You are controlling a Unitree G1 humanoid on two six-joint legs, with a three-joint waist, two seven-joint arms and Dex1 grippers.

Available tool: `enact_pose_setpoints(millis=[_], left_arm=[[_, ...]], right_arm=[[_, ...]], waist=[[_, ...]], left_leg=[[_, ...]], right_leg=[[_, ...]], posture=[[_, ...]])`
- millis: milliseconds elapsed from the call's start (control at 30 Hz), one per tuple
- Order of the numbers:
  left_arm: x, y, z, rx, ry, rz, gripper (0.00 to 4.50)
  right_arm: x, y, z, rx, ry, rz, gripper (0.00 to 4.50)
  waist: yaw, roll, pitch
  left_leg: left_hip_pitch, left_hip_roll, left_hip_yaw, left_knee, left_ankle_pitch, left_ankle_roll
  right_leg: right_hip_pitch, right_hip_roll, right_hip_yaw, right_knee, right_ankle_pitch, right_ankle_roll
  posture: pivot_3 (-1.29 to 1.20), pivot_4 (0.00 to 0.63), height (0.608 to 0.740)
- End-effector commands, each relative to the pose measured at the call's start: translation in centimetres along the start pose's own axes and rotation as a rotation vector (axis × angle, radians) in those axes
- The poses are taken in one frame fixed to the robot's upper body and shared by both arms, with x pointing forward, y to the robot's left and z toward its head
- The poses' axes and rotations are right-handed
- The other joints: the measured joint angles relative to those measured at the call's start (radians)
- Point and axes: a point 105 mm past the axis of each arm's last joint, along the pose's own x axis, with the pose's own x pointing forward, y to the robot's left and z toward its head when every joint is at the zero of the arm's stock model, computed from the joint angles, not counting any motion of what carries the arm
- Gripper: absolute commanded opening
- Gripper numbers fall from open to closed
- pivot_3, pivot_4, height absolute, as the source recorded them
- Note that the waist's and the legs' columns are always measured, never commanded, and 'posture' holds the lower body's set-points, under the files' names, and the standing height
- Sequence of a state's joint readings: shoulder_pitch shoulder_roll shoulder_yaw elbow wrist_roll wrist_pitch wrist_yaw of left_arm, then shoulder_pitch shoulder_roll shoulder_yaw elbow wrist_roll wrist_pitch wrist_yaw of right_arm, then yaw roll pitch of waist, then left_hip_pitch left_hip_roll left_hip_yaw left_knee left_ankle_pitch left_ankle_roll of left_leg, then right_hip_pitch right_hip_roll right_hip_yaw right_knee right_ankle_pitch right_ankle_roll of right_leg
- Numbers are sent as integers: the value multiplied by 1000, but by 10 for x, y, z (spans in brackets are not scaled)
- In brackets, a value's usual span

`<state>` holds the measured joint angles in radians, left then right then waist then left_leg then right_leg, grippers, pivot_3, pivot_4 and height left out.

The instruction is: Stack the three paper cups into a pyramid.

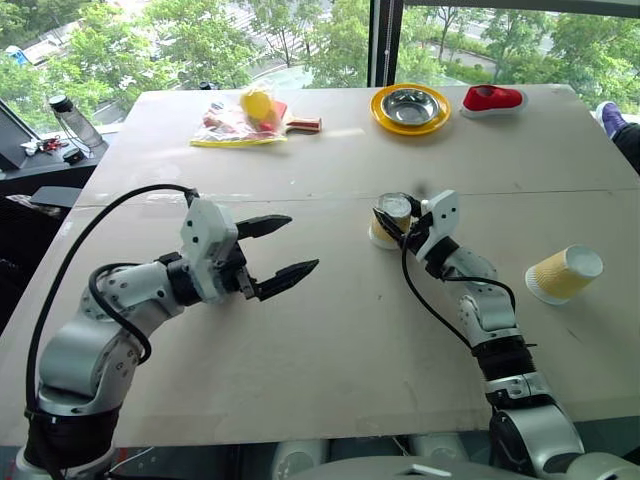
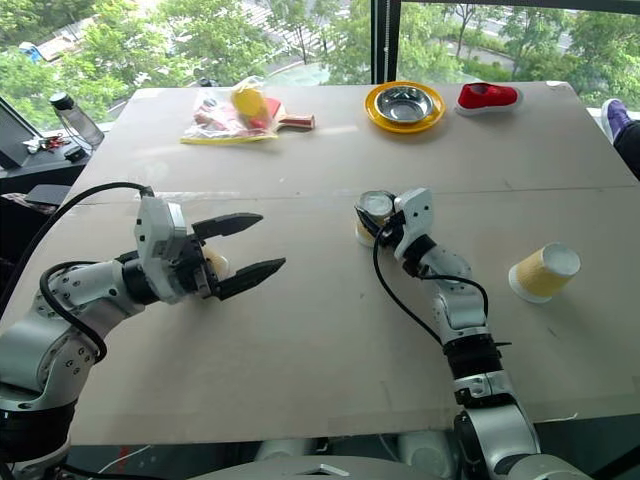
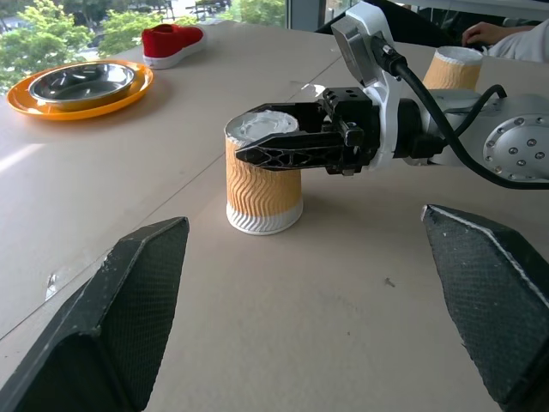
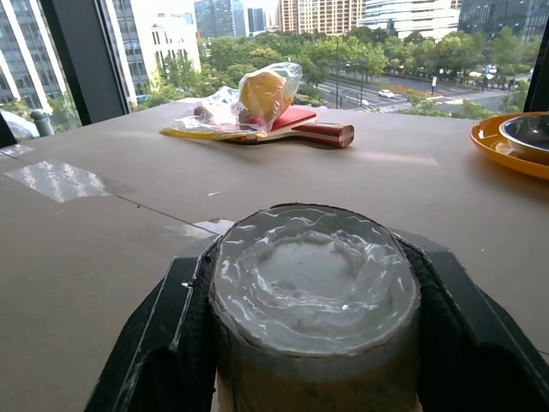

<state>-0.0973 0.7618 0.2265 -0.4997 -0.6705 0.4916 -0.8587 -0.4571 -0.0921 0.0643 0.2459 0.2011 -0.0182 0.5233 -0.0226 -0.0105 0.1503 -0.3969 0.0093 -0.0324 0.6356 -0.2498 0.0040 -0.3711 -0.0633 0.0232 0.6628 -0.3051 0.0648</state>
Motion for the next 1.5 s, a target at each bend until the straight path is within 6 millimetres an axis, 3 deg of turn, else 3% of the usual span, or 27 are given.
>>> enact_pose_setpoints(millis=[33,300,533,700,733,833,1067,1333,1433,1500], left_arm=[[-6,1,11,37,-12,6,4500],[-15,5,17,36,-12,16,4500],[-12,0,17,22,-15,3,4500],[-7,-3,18,11,-26,-16,4500],[-6,-3,18,9,-29,-21,4500],[-3,-5,21,8,-41,-42,4500],[24,-21,38,-5,-84,-188,4500],[53,-31,46,-13,-126,-341,4500],[61,-34,44,-10,-128,-411,4500],[64,-34,44,-8,-132,-429,4500]], right_arm=[[9,17,14,-13,-39,80,2052],[21,45,13,29,-28,153,2052],[36,45,13,36,-41,130,2052],[33,40,21,24,-64,145,4259],[30,38,23,19,-70,152,4464],[20,33,32,-7,-93,154,4464],[-28,7,62,-177,-181,36,4464],[-114,-42,95,-429,-188,-383,4464],[-167,-65,103,-522,-146,-665,4464],[-180,-68,101,-536,-117,-724,4464]], waist=[[-4,0,0],[-20,0,0],[-19,0,0],[-19,0,0],[-19,0,0],[-18,0,0],[-13,-1,0],[-13,-1,0],[-9,-1,0],[-6,-1,0]], left_leg=[[0,0,0,0,0,0],[0,1,0,0,0,0],[0,1,0,0,0,0],[-1,1,1,0,1,-1],[-1,1,1,0,1,-1],[-2,1,1,0,1,-1],[-2,1,1,0,0,0],[-2,-2,1,1,1,-1],[-2,-1,1,1,1,-1],[-2,-1,1,1,1,-1]], right_leg=[[0,0,0,0,0,0],[-1,1,1,1,0,0],[-1,0,1,1,0,0],[-2,1,1,1,0,0],[-2,0,1,1,0,0],[-3,0,1,1,0,0],[-2,0,2,2,0,0],[-2,1,2,2,0,0],[-3,3,3,3,0,0],[-2,3,3,3,0,0]], posture=[[0,150,740],[0,150,740],[0,150,740],[0,150,740],[0,150,740],[0,150,740],[0,150,740],[0,150,740],[0,150,740],[0,150,740]])
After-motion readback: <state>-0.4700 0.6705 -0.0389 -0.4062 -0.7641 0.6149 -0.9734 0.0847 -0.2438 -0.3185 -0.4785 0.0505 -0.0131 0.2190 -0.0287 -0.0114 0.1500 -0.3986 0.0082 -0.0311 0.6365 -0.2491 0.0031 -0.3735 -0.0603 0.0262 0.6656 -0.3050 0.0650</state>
